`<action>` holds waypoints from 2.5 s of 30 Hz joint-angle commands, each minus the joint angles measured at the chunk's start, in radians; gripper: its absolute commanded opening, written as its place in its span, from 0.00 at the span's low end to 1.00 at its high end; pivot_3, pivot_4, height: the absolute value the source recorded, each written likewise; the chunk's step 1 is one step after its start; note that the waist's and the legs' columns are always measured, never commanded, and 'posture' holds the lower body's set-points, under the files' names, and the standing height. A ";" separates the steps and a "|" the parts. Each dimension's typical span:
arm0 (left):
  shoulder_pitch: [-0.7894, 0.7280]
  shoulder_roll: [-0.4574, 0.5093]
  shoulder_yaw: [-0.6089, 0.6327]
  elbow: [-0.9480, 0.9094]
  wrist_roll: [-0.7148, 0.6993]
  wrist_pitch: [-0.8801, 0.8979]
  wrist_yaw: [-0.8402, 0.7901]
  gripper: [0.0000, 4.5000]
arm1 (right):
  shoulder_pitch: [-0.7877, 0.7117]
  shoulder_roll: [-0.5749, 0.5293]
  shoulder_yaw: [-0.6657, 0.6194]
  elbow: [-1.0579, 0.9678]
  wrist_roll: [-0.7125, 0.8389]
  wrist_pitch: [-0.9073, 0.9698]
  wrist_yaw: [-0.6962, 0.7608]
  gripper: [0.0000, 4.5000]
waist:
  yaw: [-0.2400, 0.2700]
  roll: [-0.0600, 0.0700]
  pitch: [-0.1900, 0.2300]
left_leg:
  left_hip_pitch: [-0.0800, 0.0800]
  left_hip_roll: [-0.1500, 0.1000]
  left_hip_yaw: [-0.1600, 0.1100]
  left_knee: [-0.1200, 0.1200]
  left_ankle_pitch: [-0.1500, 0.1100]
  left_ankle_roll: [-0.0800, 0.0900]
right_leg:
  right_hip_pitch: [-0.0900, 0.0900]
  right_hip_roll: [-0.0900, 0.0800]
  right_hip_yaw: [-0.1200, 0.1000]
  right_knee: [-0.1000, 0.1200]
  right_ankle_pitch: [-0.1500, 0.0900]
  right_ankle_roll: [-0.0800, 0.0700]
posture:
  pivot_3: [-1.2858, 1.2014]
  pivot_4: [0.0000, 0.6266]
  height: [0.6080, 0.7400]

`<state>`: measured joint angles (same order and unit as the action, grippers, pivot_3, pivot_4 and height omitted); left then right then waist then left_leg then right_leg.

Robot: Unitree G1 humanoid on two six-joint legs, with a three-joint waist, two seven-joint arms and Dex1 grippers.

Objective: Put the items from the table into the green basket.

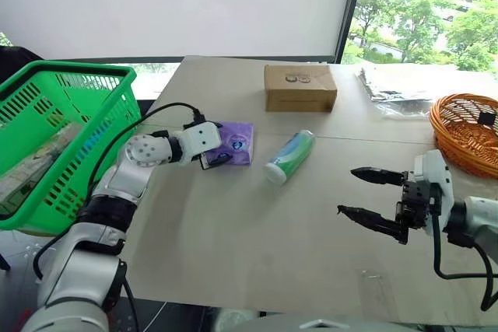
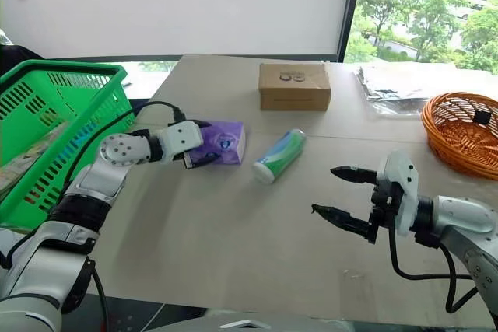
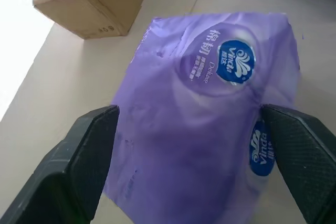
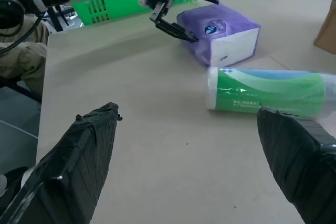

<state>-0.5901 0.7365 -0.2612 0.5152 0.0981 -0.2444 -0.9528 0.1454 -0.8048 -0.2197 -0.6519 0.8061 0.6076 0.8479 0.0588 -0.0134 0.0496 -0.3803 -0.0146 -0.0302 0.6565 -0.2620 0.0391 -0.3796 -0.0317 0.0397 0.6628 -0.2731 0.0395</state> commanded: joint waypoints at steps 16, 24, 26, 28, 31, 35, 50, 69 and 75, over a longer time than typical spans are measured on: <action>-0.078 -0.047 0.015 0.098 0.039 0.030 -0.062 0.02 | -0.010 0.030 -0.012 -0.035 -0.042 -0.048 -0.032 1.00 | -0.023 0.006 -0.013 | 0.000 0.001 0.000 0.012 0.000 0.001 | 0.004 0.003 0.000 0.003 0.003 0.006 | 0.52 0.00 1.00; -0.101 0.060 0.313 -0.143 -0.034 0.411 0.195 0.02 | -0.195 0.071 0.031 -0.031 0.073 -0.009 -0.045 1.00 | -0.032 -0.002 -0.010 | -0.004 0.002 -0.002 0.013 0.000 0.001 | -0.001 0.002 0.000 0.004 0.004 0.007 | 0.55 0.00 1.00; -0.123 0.149 0.402 -0.195 -0.025 0.518 0.249 0.02 | -0.283 0.108 0.065 -0.018 0.121 0.007 -0.061 1.00 | -0.046 -0.007 -0.006 | -0.003 0.002 -0.002 0.012 -0.001 0.001 | -0.001 -0.001 0.000 0.005 0.004 0.006 | 0.57 0.00 1.00; -0.143 0.252 0.451 -0.189 0.004 0.577 0.292 0.02 | -0.355 0.145 0.093 -0.001 0.150 0.025 -0.075 1.00 | -0.048 -0.008 -0.006 | -0.007 0.002 -0.002 0.011 -0.001 0.001 | -0.008 0.000 0.000 0.009 0.005 0.006 | 0.58 0.00 1.00; -0.129 0.379 0.477 -0.146 0.045 0.608 0.336 0.02 | -0.439 0.186 0.135 0.029 0.162 0.035 -0.081 1.00 | -0.040 -0.008 -0.006 | -0.007 0.002 -0.002 0.009 -0.001 0.001 | -0.008 -0.001 -0.001 0.009 0.004 0.006 | 0.60 0.00 1.00; -0.042 0.471 0.515 -0.042 0.069 0.563 0.401 0.02 | -0.520 0.222 0.168 0.068 0.160 0.034 -0.067 1.00 | -0.002 -0.005 -0.005 | -0.005 -0.002 -0.001 0.008 -0.001 0.001 | -0.008 -0.001 -0.002 0.009 0.004 0.006 | 0.61 0.00 1.00; -0.192 0.320 0.429 0.160 0.038 0.441 0.471 0.74 | -0.464 0.183 0.189 0.063 0.030 0.009 -0.071 1.00 | 0.100 -0.020 -0.015 | -0.019 0.000 -0.007 0.012 -0.001 0.000 | -0.017 -0.008 -0.007 0.009 0.006 0.003 | 0.58 0.00 1.00; 0.031 -0.128 0.287 -0.659 -0.513 1.078 0.267 0.74 | -0.380 0.236 0.343 0.269 -0.428 -0.159 -0.180 1.00 | 0.043 -0.008 -0.013 | -0.013 0.000 0.000 0.014 0.000 0.000 | -0.015 -0.001 -0.005 0.015 0.006 0.003 | 0.58 0.00 1.00; -0.081 -0.385 0.151 -0.543 -0.455 1.160 0.409 0.74 | -0.200 0.132 0.198 0.165 -0.347 -0.180 -0.075 1.00 | 0.041 -0.009 -0.014 | -0.014 -0.001 -0.002 0.021 0.000 0.001 | -0.011 0.000 -0.008 0.015 0.007 0.005 | 0.53 0.00 1.00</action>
<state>-0.6406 0.3551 -0.1020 -0.0439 -0.3762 0.9120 -0.5658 -0.0610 -0.6633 0.0377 -0.4290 0.4219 0.4525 0.7501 0.1001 -0.0219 0.0360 -0.3940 -0.0161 -0.0315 0.6771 -0.2618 0.0403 -0.3908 -0.0315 0.0329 0.6774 -0.2664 0.0443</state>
